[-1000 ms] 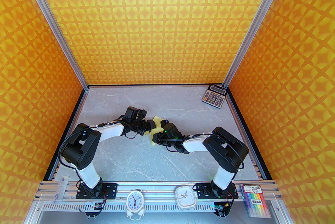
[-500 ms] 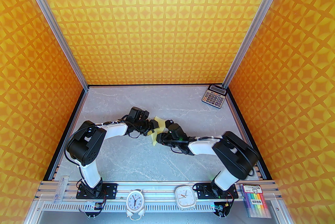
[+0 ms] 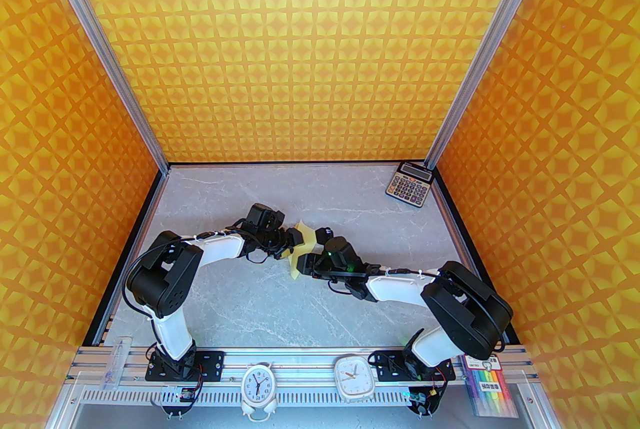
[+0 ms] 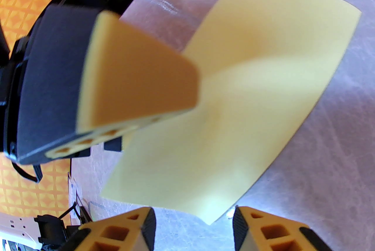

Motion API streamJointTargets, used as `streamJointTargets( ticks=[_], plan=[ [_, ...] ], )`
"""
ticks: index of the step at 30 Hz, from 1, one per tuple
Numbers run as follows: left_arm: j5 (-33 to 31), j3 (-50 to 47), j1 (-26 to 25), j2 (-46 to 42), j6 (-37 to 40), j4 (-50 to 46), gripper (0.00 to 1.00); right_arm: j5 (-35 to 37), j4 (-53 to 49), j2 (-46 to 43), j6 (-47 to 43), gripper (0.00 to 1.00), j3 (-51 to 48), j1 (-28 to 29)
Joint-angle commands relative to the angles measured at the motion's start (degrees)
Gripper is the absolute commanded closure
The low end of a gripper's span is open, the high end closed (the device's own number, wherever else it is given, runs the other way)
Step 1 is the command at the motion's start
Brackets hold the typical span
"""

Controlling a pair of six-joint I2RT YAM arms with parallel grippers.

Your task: Fold a paper plane with a square sheet of paper (fold left side to right side)

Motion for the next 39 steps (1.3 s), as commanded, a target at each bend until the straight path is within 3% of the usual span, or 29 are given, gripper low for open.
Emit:
streamJointTargets(
  ticks=[1, 10, 22, 29, 37, 39],
  plan=[
    [-1.1, 1.8, -0.5, 1.2, -0.3, -1.8, 0.39, 3.4, -2.0, -3.4, -2.4, 0.48, 1.1, 1.7],
    [-1.2, 2.3, -0.5, 1.6, -0.4, -2.3, 0.39, 15.6, -14.5, -5.4, -8.6, 0.48, 7.8, 7.9],
    [-1.2, 2.7, -0.5, 1.8, -0.5, -2.4, 0.39, 22.3, -21.5, -0.9, -9.8, 0.60, 13.6, 10.7],
    [-1.2, 2.8, -0.5, 1.8, -0.3, -2.5, 0.39, 24.1, -21.3, 0.8, -9.4, 0.71, 14.2, 10.9],
    [-1.2, 2.6, -0.5, 1.8, -0.2, -2.8, 0.39, 25.7, -21.4, 1.2, -9.4, 0.98, 14.4, 10.9],
    [-1.2, 2.6, -0.5, 1.7, -0.1, -2.8, 0.39, 25.6, -21.4, 1.1, -9.3, 1.00, 14.3, 10.8]
  ],
)
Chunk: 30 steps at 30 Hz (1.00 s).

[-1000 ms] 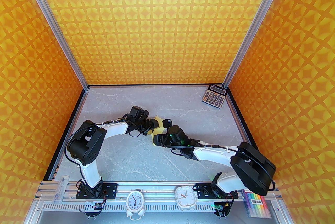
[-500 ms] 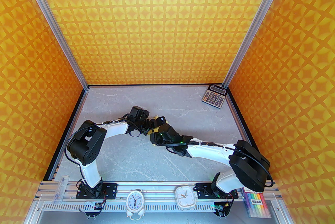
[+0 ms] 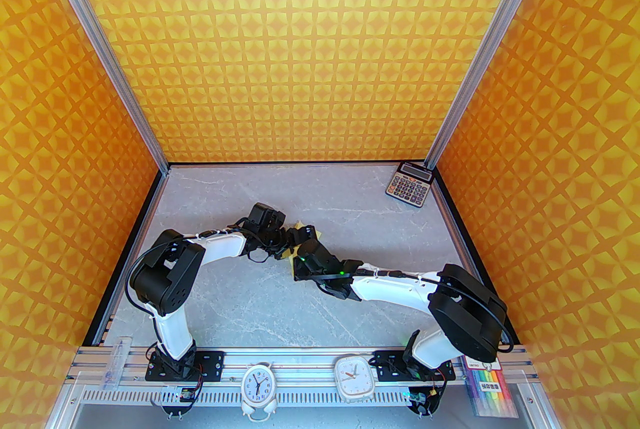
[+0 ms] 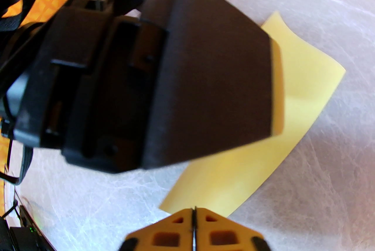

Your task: Fold a paper plane with a square sheet of paper (fold left side to right side)

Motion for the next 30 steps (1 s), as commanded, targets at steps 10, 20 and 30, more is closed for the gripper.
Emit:
streamJointTargets(
  ticks=[10, 20, 30],
  plan=[
    [-1.0, 1.3, 0.0, 1.0, -0.5, -0.7, 0.39, -3.1, 6.0, -1.7, 0.1, 0.73, -2.6, -0.1],
    [-1.8, 0.5, 0.0, -1.6, -0.1, -2.9, 0.40, -0.7, 1.4, -1.0, -0.9, 0.72, -1.0, 0.2],
    [-3.7, -4.0, 0.2, -9.4, 3.4, -8.6, 0.40, -2.2, 1.7, 1.6, 0.0, 0.80, -0.2, -0.1]
  ],
)
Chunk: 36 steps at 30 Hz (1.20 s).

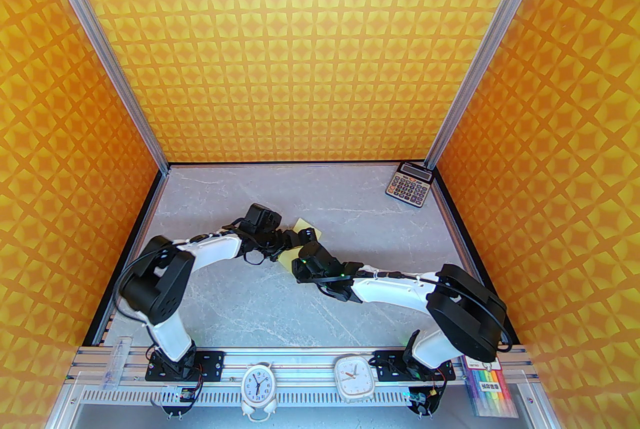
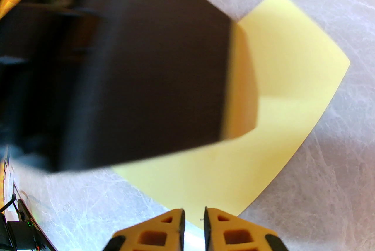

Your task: Fold a paper plane with a square sheet of paper (fold left side to right side)

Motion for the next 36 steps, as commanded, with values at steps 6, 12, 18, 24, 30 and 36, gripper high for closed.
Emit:
streamJointTargets(
  ticks=[6, 12, 18, 24, 30, 36],
  plan=[
    [-0.6, -1.0, -0.6, -3.2, 1.0, -1.1, 0.43, -0.6, -0.2, 0.2, 0.1, 0.77, 1.5, 0.0],
    [-0.6, -0.4, -1.8, -3.3, -1.0, -1.0, 0.48, 0.5, -2.2, 0.5, 0.1, 0.78, 2.2, -0.4],
    [-0.7, -1.1, -2.2, -4.8, -1.8, -1.3, 0.48, -0.7, -1.1, 1.6, 1.0, 0.80, 2.0, -1.3],
    [-1.5, -0.3, -3.0, -4.1, -3.6, -1.4, 0.49, -2.3, -0.9, 3.6, 1.9, 0.80, 2.2, -2.8],
    [-3.0, -1.2, -3.2, -5.7, -2.6, -4.2, 0.49, -6.1, 3.4, 6.1, 3.3, 0.84, 1.7, -4.8],
    [-3.0, -1.2, -3.4, -4.7, -3.1, -2.6, 0.49, -9.7, 5.0, 8.9, 4.2, 0.88, 2.5, -5.3]
  ],
)
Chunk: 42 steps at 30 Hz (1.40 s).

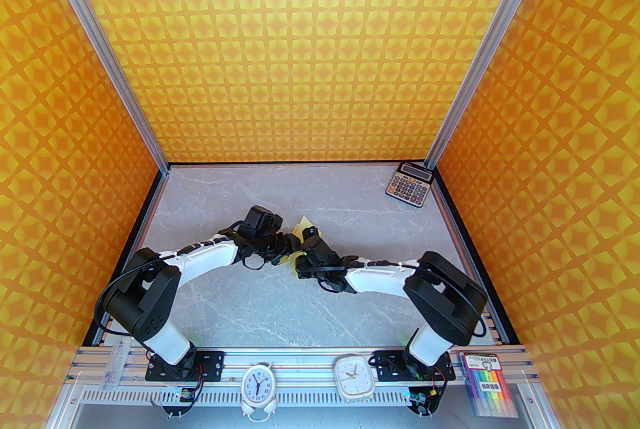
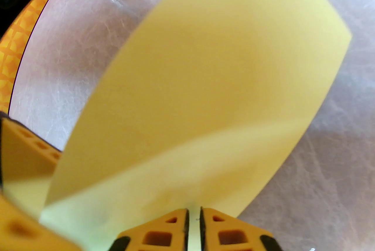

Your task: Fold a paper plane with a square sheet of paper (fold left side to right side)

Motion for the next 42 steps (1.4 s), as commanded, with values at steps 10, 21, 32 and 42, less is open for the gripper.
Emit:
streamJointTargets(
  ticks=[10, 21, 32, 42],
  plan=[
    [-1.1, 2.7, -1.8, 5.3, -2.4, 2.7, 0.50, -4.2, 2.3, -0.1, 2.2, 0.84, -0.7, -1.6],
    [-1.1, 5.4, -2.7, 8.7, -3.5, 3.2, 0.51, -1.2, -1.3, -9.3, 1.6, 0.77, -5.1, -2.0],
    [-1.4, 6.8, -3.1, 9.1, -4.0, 2.4, 0.51, 6.5, -7.7, -16.0, -4.4, 0.59, -3.8, 2.9],
    [-1.4, 6.7, -3.3, 8.9, -3.9, 2.0, 0.51, 16.1, -13.6, -11.9, -9.9, 0.56, 3.0, 9.5]
  ],
)
